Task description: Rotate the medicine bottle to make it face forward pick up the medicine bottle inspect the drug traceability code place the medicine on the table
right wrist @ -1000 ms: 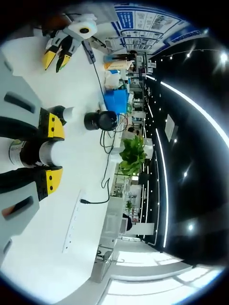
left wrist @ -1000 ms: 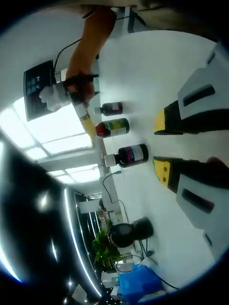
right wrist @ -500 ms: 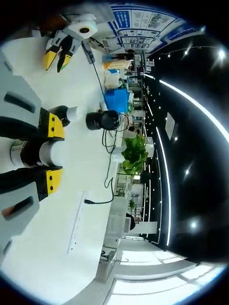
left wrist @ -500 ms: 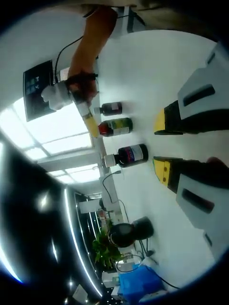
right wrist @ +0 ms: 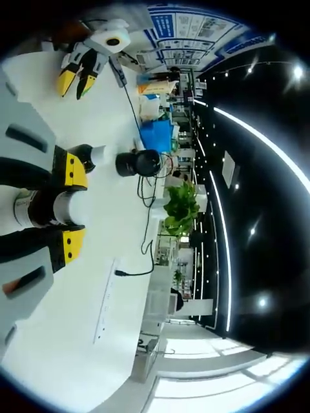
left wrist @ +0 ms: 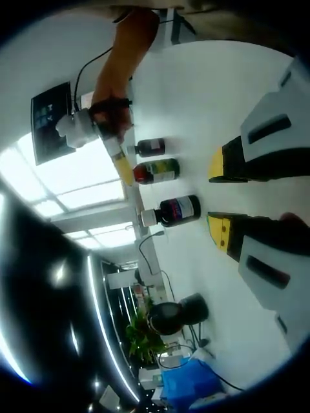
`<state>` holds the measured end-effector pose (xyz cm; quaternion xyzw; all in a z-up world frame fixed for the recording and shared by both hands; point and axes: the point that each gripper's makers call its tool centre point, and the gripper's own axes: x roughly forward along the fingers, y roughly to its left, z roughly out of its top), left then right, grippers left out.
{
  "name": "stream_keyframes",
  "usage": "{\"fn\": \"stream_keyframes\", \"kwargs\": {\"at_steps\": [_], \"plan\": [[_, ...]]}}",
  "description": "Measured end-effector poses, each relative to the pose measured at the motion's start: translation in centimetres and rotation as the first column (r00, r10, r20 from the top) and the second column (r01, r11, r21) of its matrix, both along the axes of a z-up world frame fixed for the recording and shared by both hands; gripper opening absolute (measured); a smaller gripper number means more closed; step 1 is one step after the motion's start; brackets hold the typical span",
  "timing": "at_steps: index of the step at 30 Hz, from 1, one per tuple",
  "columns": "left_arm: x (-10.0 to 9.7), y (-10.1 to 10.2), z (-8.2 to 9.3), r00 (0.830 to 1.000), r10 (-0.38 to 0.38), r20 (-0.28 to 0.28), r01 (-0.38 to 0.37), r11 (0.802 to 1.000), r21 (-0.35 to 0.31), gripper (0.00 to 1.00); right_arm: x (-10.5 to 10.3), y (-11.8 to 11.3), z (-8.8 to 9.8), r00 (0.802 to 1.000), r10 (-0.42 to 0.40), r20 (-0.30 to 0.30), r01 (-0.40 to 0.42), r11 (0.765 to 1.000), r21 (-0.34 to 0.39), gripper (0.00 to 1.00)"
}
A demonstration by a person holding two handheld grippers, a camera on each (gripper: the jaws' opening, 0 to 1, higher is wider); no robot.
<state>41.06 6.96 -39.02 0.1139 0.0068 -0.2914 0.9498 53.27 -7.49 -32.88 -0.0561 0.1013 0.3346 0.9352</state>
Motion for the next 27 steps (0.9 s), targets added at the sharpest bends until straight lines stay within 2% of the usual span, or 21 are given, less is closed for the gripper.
{"fn": "stream_keyframes", "kwargs": {"at_steps": [12, 18, 27], "plan": [[0.0, 0.0, 0.0, 1.000, 0.000, 0.000, 0.000, 1.000, 0.002, 0.10, -0.1, 0.0, 0.0, 1.000, 0.002, 0.005, -0.002, 1.000, 0.006, 0.17], [-0.1, 0.0, 0.0, 1.000, -0.001, -0.001, 0.001, 1.000, 0.002, 0.10, -0.1, 0.0, 0.1, 1.000, -0.010, -0.006, 0.010, 0.999, 0.035, 0.18], [0.0, 0.0, 0.0, 1.000, -0.001, 0.000, 0.001, 1.000, -0.001, 0.10, -0.5, -0.3, 1.0, 1.000, -0.016, 0.019, 0.014, 0.998, 0.058, 0.18]]}}
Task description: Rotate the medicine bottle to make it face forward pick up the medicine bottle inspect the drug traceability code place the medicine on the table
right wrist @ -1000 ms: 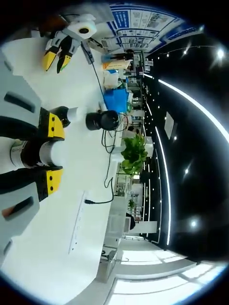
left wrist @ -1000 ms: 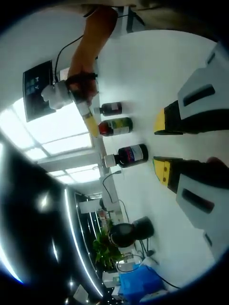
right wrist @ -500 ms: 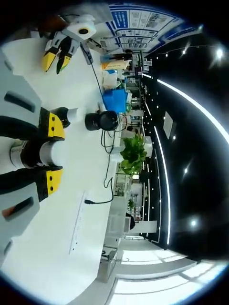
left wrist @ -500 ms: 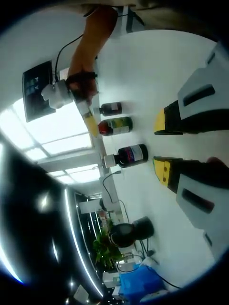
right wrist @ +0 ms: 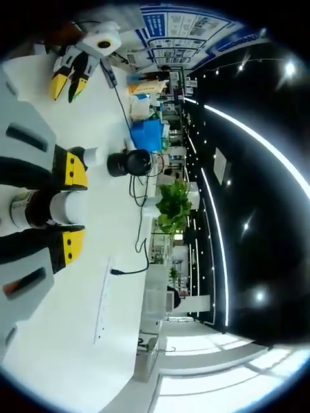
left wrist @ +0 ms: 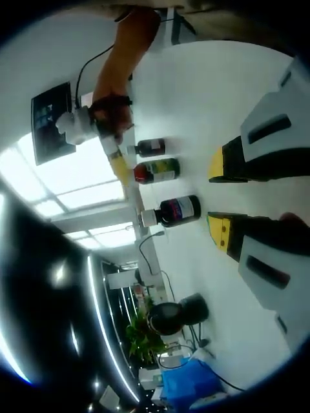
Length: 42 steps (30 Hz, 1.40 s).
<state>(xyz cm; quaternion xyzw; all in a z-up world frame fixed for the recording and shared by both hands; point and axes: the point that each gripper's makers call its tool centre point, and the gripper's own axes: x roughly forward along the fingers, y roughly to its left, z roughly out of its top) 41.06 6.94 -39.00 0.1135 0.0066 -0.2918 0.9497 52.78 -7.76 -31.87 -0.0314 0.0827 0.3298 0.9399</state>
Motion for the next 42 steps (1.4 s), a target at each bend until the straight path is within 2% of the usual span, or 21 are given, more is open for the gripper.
{"fn": "stream_keyframes", "kwargs": {"at_steps": [9, 14, 19, 22, 42], "plan": [[0.1, 0.0, 0.0, 1.000, 0.002, 0.000, -0.002, 1.000, -0.001, 0.10, -0.9, -0.6, 0.2, 1.000, 0.002, 0.007, -0.002, 1.000, 0.029, 0.15], [0.0, 0.0, 0.0, 1.000, 0.000, 0.001, 0.000, 1.000, 0.000, 0.10, -1.7, -1.5, 0.4, 1.000, 0.004, 0.026, -0.005, 1.000, 0.030, 0.09], [0.0, 0.0, 0.0, 1.000, 0.002, -0.001, -0.002, 1.000, -0.003, 0.10, -2.4, -2.5, 0.1, 1.000, -0.008, 0.016, 0.007, 0.999, 0.036, 0.00], [0.0, 0.0, 0.1, 1.000, 0.003, -0.001, -0.003, 1.000, -0.002, 0.10, -3.1, -3.2, -0.1, 1.000, -0.018, 0.016, 0.017, 0.999, 0.050, 0.00], [0.2, 0.1, 0.0, 1.000, 0.012, -0.007, -0.012, 1.000, 0.001, 0.10, -6.3, -6.4, -2.6, 0.998, -0.044, 0.033, 0.043, 0.999, 0.028, 0.00]]}}
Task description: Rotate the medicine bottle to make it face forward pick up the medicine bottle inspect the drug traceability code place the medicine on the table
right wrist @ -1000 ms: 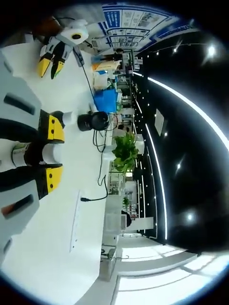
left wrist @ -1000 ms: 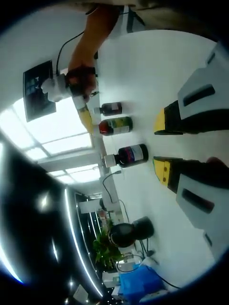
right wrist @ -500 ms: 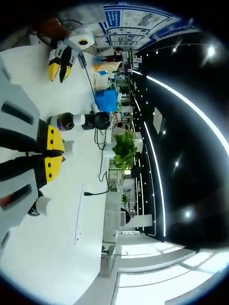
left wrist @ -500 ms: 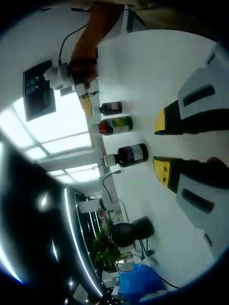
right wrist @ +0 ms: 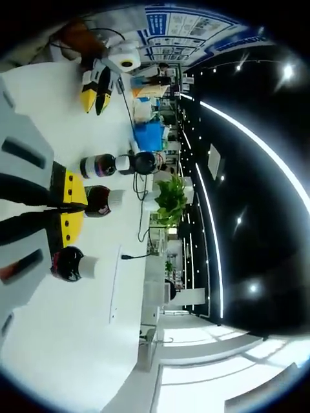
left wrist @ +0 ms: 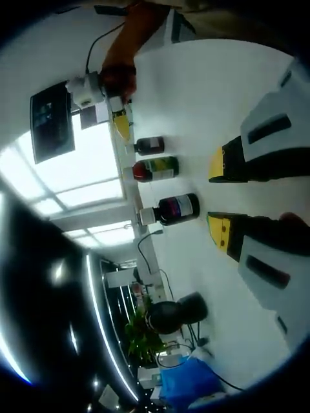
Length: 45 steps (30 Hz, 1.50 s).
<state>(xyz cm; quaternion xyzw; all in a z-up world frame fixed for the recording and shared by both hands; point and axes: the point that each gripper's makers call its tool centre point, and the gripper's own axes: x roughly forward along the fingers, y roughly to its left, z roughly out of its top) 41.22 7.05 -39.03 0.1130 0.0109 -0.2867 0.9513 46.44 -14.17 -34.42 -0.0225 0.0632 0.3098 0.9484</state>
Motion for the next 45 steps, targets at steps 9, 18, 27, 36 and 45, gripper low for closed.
{"fn": "stream_keyframes", "kwargs": {"at_steps": [9, 18, 27, 36, 45], "plan": [[0.1, 0.1, 0.0, 1.000, 0.001, -0.001, -0.001, 1.000, -0.004, 0.10, -1.2, -1.7, -1.7, 1.000, -0.022, -0.016, 0.022, 1.000, 0.008, 0.00], [0.2, 0.2, 0.0, 1.000, 0.007, -0.006, -0.007, 1.000, -0.007, 0.10, -2.4, -3.2, -3.2, 0.999, -0.038, -0.027, 0.038, 0.999, 0.003, 0.00], [0.2, 0.2, 0.2, 1.000, 0.008, -0.004, -0.008, 1.000, -0.021, 0.10, -3.7, -5.0, -4.7, 0.998, -0.056, -0.026, 0.056, 0.998, -0.003, 0.00], [0.3, 0.4, 0.1, 1.000, 0.013, -0.007, -0.013, 1.000, -0.024, 0.10, -4.4, -6.4, -4.9, 0.997, -0.074, -0.010, 0.074, 0.997, 0.013, 0.00], [0.2, 0.3, 0.3, 1.000, 0.010, 0.000, -0.010, 0.999, -0.030, 0.10, -4.8, -6.3, -5.1, 0.997, -0.077, 0.018, 0.077, 0.997, -0.020, 0.00]]}}
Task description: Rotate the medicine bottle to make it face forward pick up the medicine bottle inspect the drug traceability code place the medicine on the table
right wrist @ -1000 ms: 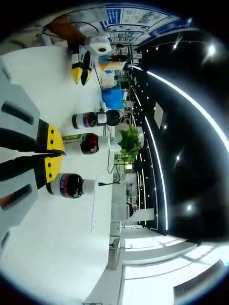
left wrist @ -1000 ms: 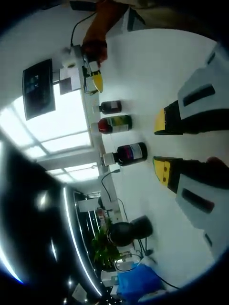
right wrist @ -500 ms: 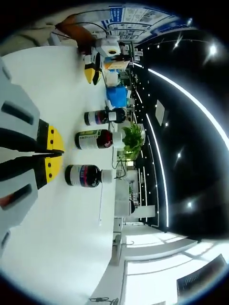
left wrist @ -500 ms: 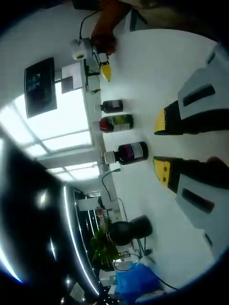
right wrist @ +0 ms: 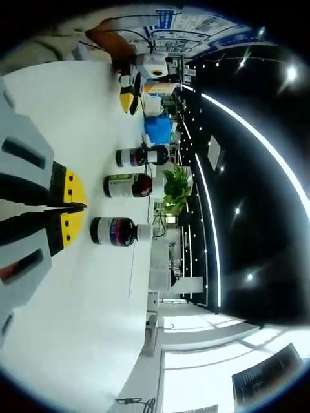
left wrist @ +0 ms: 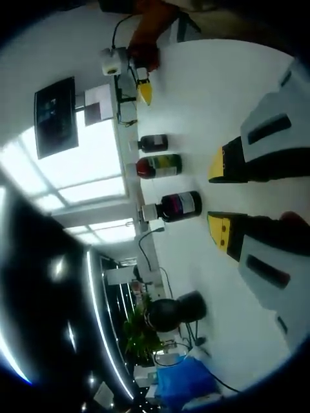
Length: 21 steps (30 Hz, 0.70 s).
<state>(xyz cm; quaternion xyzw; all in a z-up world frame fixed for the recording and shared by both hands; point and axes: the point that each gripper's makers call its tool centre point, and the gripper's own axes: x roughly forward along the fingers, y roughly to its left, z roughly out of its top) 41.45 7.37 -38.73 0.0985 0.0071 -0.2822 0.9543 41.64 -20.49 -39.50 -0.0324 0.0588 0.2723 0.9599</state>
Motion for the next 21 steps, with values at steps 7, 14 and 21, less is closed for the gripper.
{"fn": "stream_keyframes", "kwargs": {"at_steps": [7, 14, 21], "plan": [[-0.08, -0.04, 0.04, 1.000, -0.002, 0.000, 0.002, 1.000, -0.001, 0.10, 0.01, 0.19, -0.30, 1.000, 0.005, 0.001, -0.005, 0.999, -0.034, 0.00], [-0.18, -0.16, 0.05, 1.000, -0.006, 0.006, 0.006, 1.000, 0.007, 0.10, 0.11, 0.29, -0.37, 1.000, 0.008, 0.000, -0.008, 0.999, -0.039, 0.00], [-0.29, -0.25, 0.16, 1.000, -0.009, 0.007, 0.009, 1.000, 0.001, 0.10, 0.09, 0.19, -0.26, 1.000, 0.006, 0.004, -0.006, 0.999, -0.033, 0.00]]}}
